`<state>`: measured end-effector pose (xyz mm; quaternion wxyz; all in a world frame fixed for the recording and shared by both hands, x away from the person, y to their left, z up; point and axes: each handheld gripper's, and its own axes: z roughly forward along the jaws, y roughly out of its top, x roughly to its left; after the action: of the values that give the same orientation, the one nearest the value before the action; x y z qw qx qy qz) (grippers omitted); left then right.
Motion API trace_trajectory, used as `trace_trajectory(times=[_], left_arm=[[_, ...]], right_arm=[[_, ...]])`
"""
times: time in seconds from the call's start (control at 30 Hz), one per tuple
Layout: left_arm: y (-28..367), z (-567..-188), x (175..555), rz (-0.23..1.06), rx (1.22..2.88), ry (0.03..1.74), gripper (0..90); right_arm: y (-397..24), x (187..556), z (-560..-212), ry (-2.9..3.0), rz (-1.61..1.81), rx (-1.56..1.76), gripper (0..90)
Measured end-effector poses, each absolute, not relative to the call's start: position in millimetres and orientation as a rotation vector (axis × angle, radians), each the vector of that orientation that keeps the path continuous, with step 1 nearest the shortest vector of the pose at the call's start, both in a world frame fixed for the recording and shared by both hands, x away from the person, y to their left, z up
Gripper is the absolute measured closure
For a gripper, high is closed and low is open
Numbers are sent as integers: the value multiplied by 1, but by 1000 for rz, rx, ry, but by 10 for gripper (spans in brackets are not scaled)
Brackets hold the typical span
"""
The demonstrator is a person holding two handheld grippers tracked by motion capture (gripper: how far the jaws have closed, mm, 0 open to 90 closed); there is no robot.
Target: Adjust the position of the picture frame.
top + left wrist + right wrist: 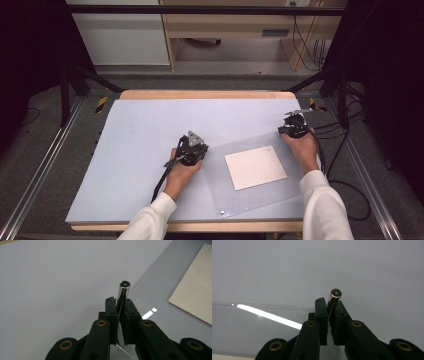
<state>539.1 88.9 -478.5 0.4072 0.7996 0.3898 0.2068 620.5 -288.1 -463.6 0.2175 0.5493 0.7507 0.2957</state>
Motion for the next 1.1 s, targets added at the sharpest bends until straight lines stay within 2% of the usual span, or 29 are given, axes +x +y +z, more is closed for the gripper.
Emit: trace_trajectory(times=[1.1], left_arm=[[87, -477, 538, 523, 2001, 1024, 840]], right_arm=[[-288, 625, -466, 2058, 873, 1528, 841]])
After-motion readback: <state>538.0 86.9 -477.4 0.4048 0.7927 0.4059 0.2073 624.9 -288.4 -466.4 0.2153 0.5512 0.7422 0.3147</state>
